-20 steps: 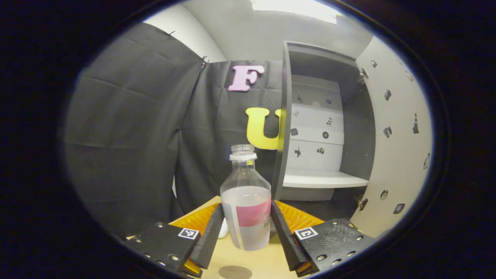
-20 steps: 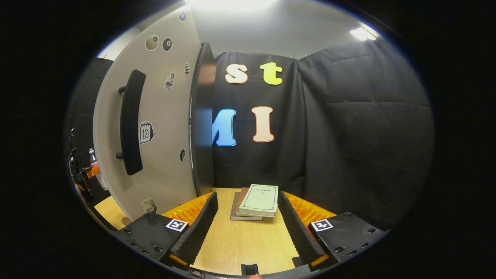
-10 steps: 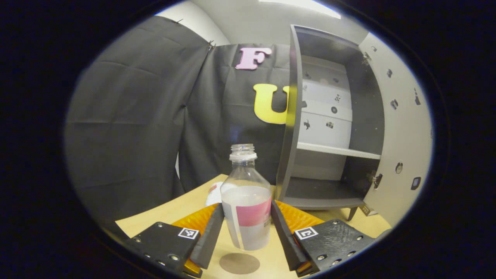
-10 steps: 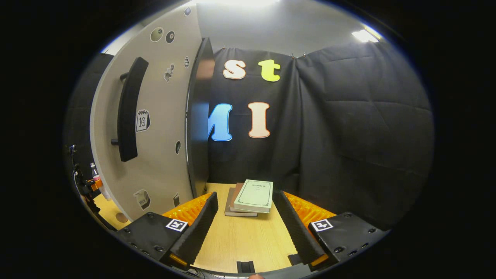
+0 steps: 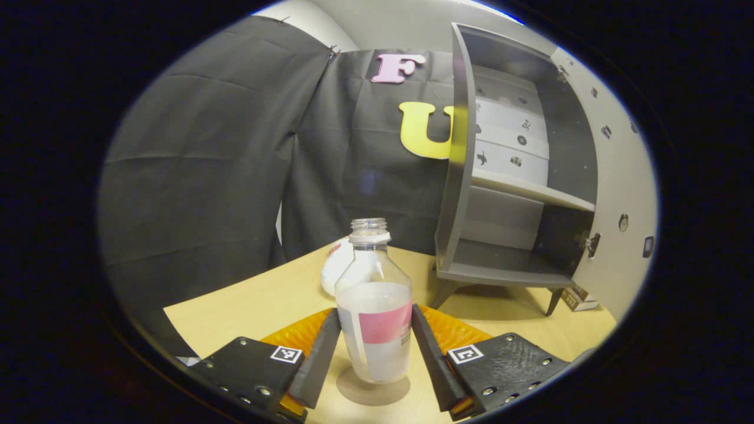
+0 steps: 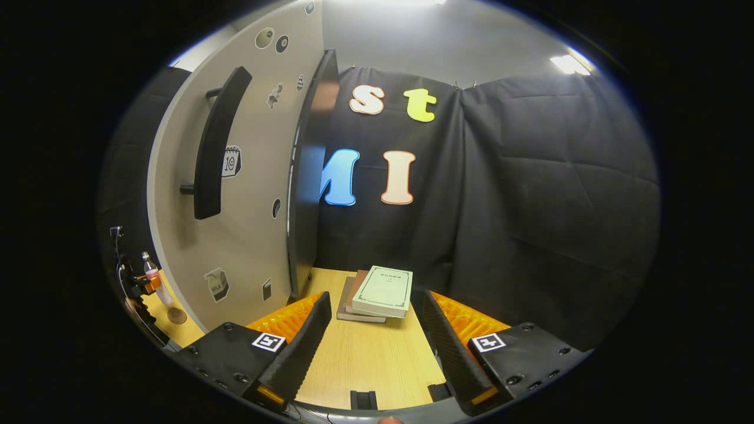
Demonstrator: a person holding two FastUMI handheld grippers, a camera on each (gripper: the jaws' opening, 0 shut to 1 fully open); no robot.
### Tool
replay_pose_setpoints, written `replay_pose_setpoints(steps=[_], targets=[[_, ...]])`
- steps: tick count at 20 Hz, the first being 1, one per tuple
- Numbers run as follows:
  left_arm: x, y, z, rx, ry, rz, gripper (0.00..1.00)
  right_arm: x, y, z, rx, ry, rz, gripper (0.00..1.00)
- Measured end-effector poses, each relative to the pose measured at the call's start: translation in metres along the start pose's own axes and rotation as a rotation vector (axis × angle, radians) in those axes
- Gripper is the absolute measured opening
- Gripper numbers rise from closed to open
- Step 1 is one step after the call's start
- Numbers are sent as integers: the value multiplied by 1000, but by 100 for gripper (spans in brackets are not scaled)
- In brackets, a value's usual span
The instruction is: Open the cabinet door with the right hand, grasp the bottle in the cabinet with the left hand and place it on the coaster, then close the cabinet door with the right hand.
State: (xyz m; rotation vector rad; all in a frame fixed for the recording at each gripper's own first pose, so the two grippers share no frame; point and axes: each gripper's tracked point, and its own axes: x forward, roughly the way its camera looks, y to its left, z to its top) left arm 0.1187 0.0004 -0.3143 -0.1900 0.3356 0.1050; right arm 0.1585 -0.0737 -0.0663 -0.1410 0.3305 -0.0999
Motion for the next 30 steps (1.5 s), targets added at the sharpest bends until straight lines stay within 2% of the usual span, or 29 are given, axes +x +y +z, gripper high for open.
replay_pose_setpoints(steps=[2, 7, 9, 13, 14, 16, 17, 19, 23, 30], targets=[[-1, 0, -10, 10, -3, 4, 75, 0, 2, -6, 13, 18, 3, 99], [3, -8, -36, 55, 14, 1, 72, -1, 2, -12, 20, 41, -7, 99], [1, -11, -36, 68, -1, 6, 75, 1, 2, -11, 29, 40, -4, 99], [-7, -20, -42, 98, 20, -1, 72, 2, 2, -11, 31, 37, -4, 99], [-9, -21, -44, 104, 33, -1, 76, 2, 3, -12, 35, 38, -2, 99], [-10, -22, -44, 119, 43, 6, 72, 4, 3, -13, 43, 42, 0, 99], [-11, -23, -45, 129, 50, 7, 75, 4, 2, -13, 47, 41, -1, 99], [-12, -24, -44, 150, 64, 16, 75, 3, 1, -12, 56, 36, 1, 99], [-20, -24, -27, 191, 37, 45, 78, 1, -1, -6, 47, 19, 0, 99], [-43, -37, 32, 212, -49, 31, 76, -2, 4, 8, 58, -18, 25, 97]])
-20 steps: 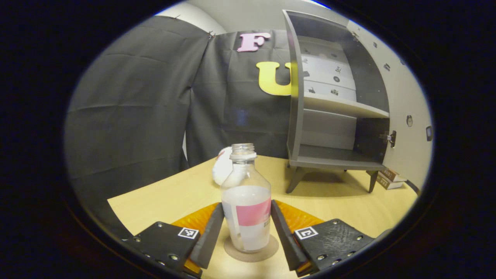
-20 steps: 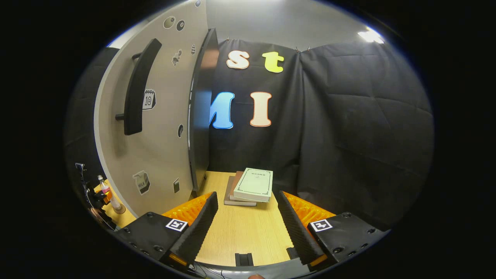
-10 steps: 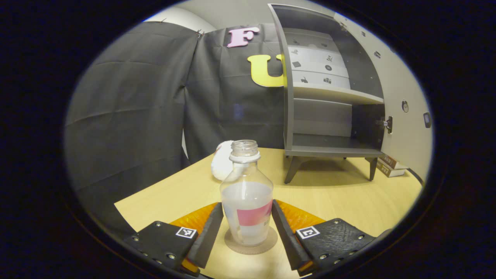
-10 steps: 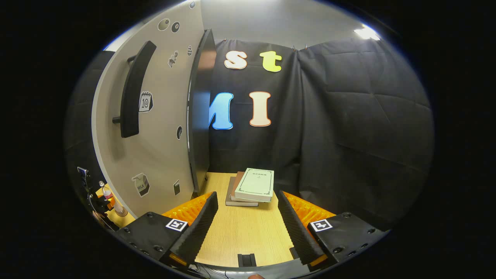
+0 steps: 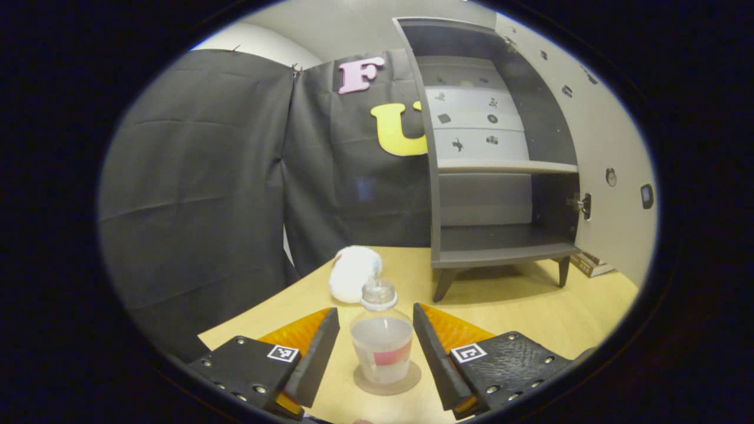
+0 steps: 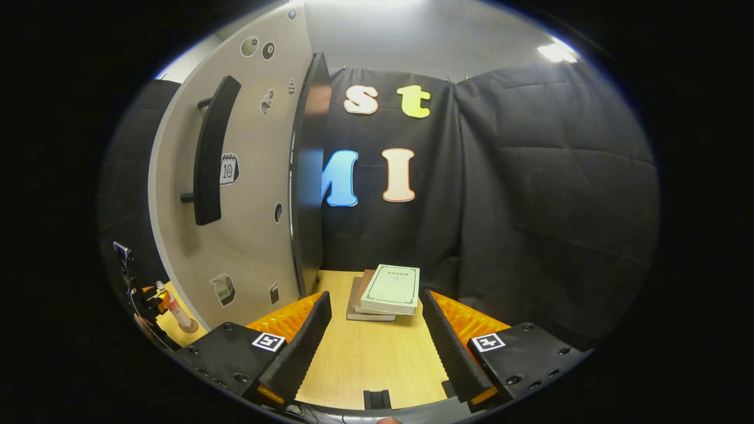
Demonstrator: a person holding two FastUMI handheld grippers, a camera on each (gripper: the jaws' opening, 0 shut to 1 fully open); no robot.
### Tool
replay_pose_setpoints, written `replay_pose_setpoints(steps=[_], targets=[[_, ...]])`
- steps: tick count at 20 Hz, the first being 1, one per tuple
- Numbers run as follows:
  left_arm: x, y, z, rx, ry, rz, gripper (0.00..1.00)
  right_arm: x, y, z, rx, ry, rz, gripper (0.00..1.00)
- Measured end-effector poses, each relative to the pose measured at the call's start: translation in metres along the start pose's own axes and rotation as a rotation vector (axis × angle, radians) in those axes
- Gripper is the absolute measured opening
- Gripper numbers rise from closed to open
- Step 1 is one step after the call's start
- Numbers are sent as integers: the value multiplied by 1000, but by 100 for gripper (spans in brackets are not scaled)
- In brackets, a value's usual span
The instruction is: Open the cabinet door with the right hand, grasp the bottle in the cabinet with the left hand and place it on the coaster, then close the cabinet door with the right hand.
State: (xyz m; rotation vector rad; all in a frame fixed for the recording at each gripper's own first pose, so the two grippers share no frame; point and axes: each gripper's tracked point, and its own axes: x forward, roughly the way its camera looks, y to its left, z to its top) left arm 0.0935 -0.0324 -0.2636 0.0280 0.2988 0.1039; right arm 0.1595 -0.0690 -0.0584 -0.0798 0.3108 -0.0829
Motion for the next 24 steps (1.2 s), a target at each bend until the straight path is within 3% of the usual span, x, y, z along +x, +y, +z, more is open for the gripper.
replay_pose_setpoints(steps=[5, 9, 13, 14, 16, 17, 20, 21, 24], targets=[[-34, 5, 74, 45, -59, 22, 76, -6, -1, 28, 42, -68, 25, 99], [-71, 5, 137, 75, -114, 17, 78, -8, 8, 54, 106, -107, 89, 99], [-104, -7, 181, 37, -165, -49, 76, -10, 27, 85, 148, -140, 176, 94], [-109, -12, 186, 24, -164, -73, 77, -10, 32, 93, 149, -154, 188, 98], [-120, -16, 195, 23, -173, -112, 80, -8, 41, 108, 142, -175, 207, 94], [-121, -17, 199, 38, -177, -123, 76, -6, 46, 113, 134, -178, 212, 94], [-119, -15, 207, 62, -199, -164, 76, -3, 58, 119, 104, -177, 201, 100], [-116, -15, 207, 61, -197, -184, 76, -3, 64, 121, 96, -179, 191, 94], [-107, -4, 208, 41, -203, -220, 77, -5, 67, 125, 52, -190, 129, 94]])
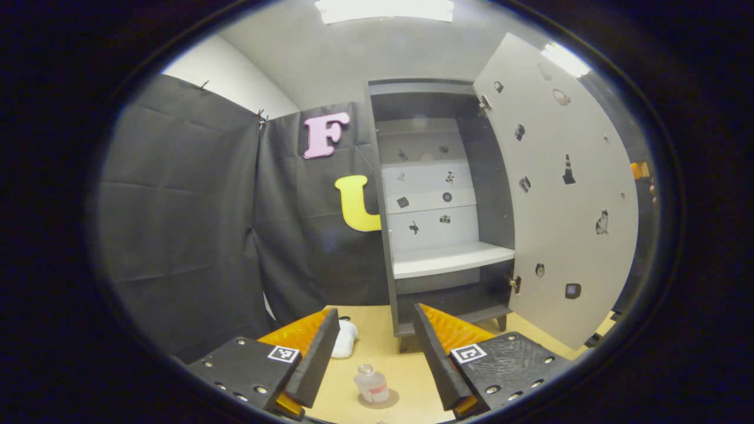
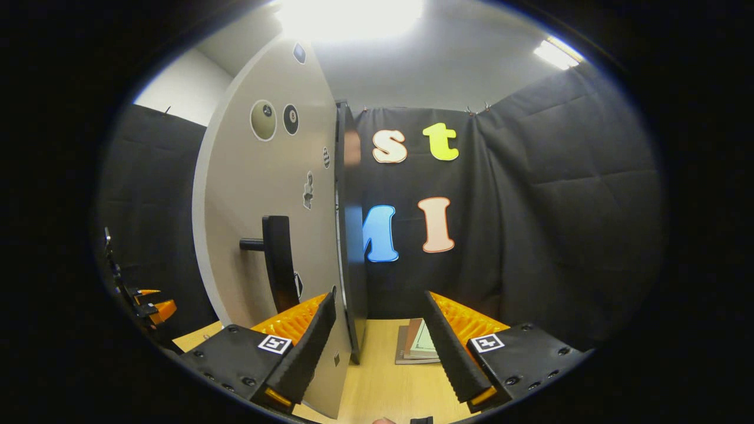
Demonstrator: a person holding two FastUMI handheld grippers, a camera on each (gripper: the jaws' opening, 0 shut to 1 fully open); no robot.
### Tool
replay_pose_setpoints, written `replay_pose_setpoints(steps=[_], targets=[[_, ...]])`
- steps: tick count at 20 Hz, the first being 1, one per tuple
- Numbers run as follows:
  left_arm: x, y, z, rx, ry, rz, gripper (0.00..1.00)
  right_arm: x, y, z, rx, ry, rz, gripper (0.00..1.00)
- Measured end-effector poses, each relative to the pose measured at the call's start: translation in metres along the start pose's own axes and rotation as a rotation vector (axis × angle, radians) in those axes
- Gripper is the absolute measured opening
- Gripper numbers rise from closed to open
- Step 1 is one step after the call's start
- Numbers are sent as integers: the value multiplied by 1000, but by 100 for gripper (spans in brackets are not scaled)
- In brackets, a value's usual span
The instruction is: Open the cabinet door with the right hand, grasp the bottle in the cabinet with the left hand and place it on the coaster, then close the cabinet door with the right hand.
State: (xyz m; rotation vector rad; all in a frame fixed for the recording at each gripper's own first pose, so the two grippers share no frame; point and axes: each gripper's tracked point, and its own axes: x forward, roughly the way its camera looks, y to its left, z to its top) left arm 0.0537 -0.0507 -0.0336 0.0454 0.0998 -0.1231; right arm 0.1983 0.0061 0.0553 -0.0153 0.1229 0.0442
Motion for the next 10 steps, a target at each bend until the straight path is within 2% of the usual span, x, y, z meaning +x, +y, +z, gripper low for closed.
replay_pose_setpoints(steps=[3, 4, 5, 6, 8, 9, 10], targets=[[9, 16, -7, -27, 4, -16, 78, 0, 5, 0, -3, 20, -34, 95], [12, 22, -7, -36, 5, -18, 76, 2, 7, -1, 2, 25, -36, 90], [13, 26, -9, -46, 6, -19, 76, 3, 10, -1, 4, 29, -34, 95], [15, 31, -11, -56, 6, -23, 76, 4, 15, -1, 11, 34, -25, 90], [17, 37, -15, -66, 6, -32, 76, -4, 32, -7, 42, 51, 2, 90], [17, 41, -17, -66, 10, -33, 76, -6, 41, -10, 60, 61, 22, 94], [17, 45, -20, -64, 13, -32, 76, -7, 49, -11, 75, 70, 42, 90]])
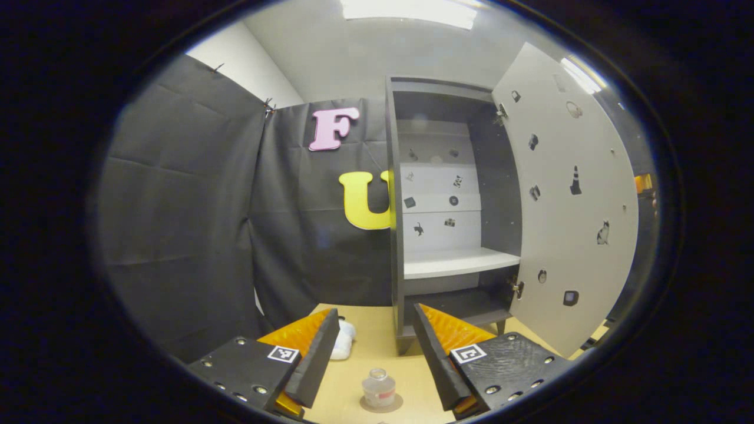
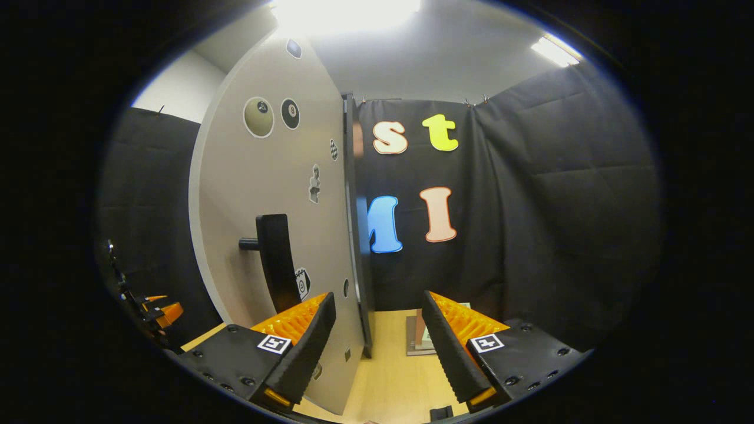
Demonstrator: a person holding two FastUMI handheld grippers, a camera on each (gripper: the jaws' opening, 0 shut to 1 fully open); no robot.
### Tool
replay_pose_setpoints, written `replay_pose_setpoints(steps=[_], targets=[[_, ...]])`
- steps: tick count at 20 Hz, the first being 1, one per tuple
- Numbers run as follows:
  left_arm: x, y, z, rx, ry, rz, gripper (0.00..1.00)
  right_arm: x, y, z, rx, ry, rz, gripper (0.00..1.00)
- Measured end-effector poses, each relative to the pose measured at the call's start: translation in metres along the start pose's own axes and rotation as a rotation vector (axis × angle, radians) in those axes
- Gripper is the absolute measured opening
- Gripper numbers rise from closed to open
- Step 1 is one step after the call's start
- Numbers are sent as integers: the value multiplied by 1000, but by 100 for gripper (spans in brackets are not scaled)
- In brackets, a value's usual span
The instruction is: Open the cabinet door with the right hand, grasp the bottle in the cabinet with the left hand and place it on the coaster, then close the cabinet door with the right hand.
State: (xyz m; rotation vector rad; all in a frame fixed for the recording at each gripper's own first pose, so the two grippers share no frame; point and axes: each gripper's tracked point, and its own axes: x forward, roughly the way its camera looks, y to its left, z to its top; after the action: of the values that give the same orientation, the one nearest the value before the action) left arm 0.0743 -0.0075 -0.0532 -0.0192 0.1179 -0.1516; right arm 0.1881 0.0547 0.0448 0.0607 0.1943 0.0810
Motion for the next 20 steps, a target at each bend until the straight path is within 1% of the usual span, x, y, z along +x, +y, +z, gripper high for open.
replay_pose_setpoints(steps=[1, 2, 4, 5, 9, 13, 16, 18, 20], targets=[[0, 3, -1, 0, 1, 1, 76, 0, 8, -1, 7, 2, 21, 90], [-2, 6, -2, 0, 3, 2, 76, 4, 15, 0, 8, 3, 41, 95], [-3, 13, -5, 0, 7, 5, 76, 11, 30, -2, 14, 9, 88, 96], [-5, 17, -5, 1, 8, 6, 76, 14, 36, -4, 24, 9, 100, 96], [-10, 32, -4, -3, 5, 25, 76, 27, 45, -2, 50, 4, 101, 97], [-12, 47, -7, -6, 11, 50, 76, 33, 61, -2, 39, 6, 138, 96], [-17, 55, -6, -14, 12, 60, 76, 37, 80, -5, 36, 9, 180, 96], [-18, 60, -6, -9, 9, 67, 76, 44, 92, -6, 47, 15, 211, 96], [-22, 66, -6, -5, 8, 77, 76, 52, 98, -2, 71, 10, 223, 96]])
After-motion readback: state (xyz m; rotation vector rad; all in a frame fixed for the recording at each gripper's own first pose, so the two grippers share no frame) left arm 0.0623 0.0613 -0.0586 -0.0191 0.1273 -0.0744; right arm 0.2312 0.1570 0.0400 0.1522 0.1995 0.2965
